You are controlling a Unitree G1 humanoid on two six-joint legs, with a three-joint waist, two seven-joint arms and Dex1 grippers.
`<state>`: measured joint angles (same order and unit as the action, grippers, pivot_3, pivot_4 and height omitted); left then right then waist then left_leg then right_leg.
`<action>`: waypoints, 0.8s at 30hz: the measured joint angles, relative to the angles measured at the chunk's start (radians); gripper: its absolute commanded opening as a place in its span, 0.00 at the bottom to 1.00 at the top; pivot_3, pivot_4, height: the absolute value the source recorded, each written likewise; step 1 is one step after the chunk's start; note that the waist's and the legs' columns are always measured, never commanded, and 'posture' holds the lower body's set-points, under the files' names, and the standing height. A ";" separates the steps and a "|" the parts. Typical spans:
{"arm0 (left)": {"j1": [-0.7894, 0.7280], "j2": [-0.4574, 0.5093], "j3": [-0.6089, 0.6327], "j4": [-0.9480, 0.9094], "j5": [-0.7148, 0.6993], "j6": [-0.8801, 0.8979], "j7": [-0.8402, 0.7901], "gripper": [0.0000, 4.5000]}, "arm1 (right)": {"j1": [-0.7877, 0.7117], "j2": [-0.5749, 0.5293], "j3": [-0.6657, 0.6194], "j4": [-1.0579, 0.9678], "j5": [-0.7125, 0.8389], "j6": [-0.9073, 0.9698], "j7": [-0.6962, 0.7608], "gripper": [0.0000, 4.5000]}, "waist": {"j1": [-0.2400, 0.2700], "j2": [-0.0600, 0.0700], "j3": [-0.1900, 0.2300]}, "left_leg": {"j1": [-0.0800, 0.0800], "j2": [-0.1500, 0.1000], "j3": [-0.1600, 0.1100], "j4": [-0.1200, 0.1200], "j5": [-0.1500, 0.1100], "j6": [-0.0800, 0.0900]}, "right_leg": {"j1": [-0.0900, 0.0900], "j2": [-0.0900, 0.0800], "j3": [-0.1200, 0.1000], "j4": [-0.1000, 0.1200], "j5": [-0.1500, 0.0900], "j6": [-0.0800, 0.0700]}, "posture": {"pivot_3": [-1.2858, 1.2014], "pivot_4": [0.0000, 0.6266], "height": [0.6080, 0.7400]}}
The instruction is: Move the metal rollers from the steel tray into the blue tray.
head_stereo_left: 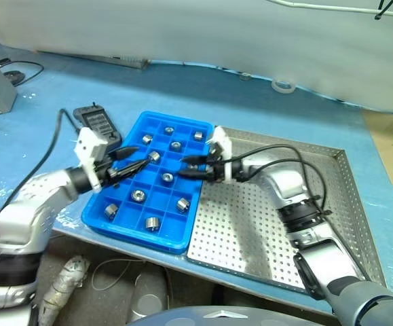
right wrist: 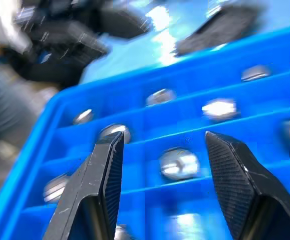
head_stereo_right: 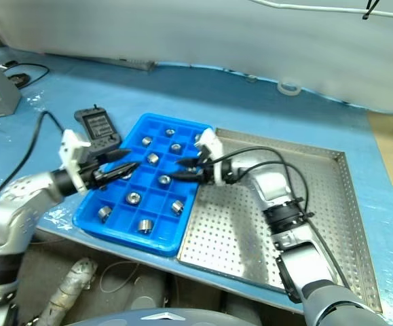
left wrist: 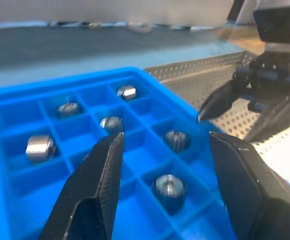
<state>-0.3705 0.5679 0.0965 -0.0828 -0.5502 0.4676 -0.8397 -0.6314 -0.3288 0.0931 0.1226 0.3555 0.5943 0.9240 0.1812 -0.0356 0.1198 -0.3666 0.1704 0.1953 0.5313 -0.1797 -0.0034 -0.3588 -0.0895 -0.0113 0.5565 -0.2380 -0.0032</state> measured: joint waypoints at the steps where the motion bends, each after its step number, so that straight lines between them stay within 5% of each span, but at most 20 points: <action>1: -0.052 -0.026 -0.018 0.064 0.024 -0.033 -0.008 0.63 | 0.007 -0.008 -0.041 -0.003 -0.001 -0.009 -0.042 0.59 | -0.006 -0.002 -0.001 | 0.000 0.000 0.000 0.001 0.000 0.000 | 0.004 0.000 0.000 0.000 0.000 0.000 | 0.53 0.24 1.00; 5: -0.221 -0.157 -0.077 0.310 0.106 -0.172 -0.034 0.63 | 0.071 -0.006 -0.192 -0.001 -0.031 -0.063 -0.265 0.59 | -0.050 -0.007 -0.004 | -0.001 -0.001 0.001 0.001 0.000 0.001 | 0.004 0.000 0.001 0.000 0.001 0.000 | 0.50 0.24 1.00; 12: -0.346 -0.322 -0.153 0.591 0.190 -0.319 -0.094 0.63 | 0.236 0.059 -0.280 -0.077 -0.097 -0.090 -0.558 0.59 | -0.126 -0.005 -0.003 | -0.003 0.001 0.001 0.000 -0.001 0.003 | 0.003 0.001 0.001 -0.003 0.001 0.000 | 0.46 0.24 1.00; 24: -0.460 -0.470 -0.127 0.822 0.222 -0.451 -0.082 0.63 | 0.298 -0.032 -0.320 -0.180 -0.151 -0.084 -0.666 0.59 | -0.145 0.003 0.000 | -0.001 0.000 0.007 0.011 -0.010 0.019 | 0.007 -0.003 0.005 -0.004 -0.001 -0.007 | 0.43 0.24 1.00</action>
<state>-0.8301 0.0979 -0.0301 0.7394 -0.3278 0.0166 -0.9214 -0.3333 -0.3611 -0.2271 -0.0571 0.2047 0.5101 0.2578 0.0363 -0.0330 0.1203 -0.3678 0.1701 0.2026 0.5419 -0.1899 0.0159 -0.3520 -0.0927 -0.0062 0.5525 -0.2389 -0.0098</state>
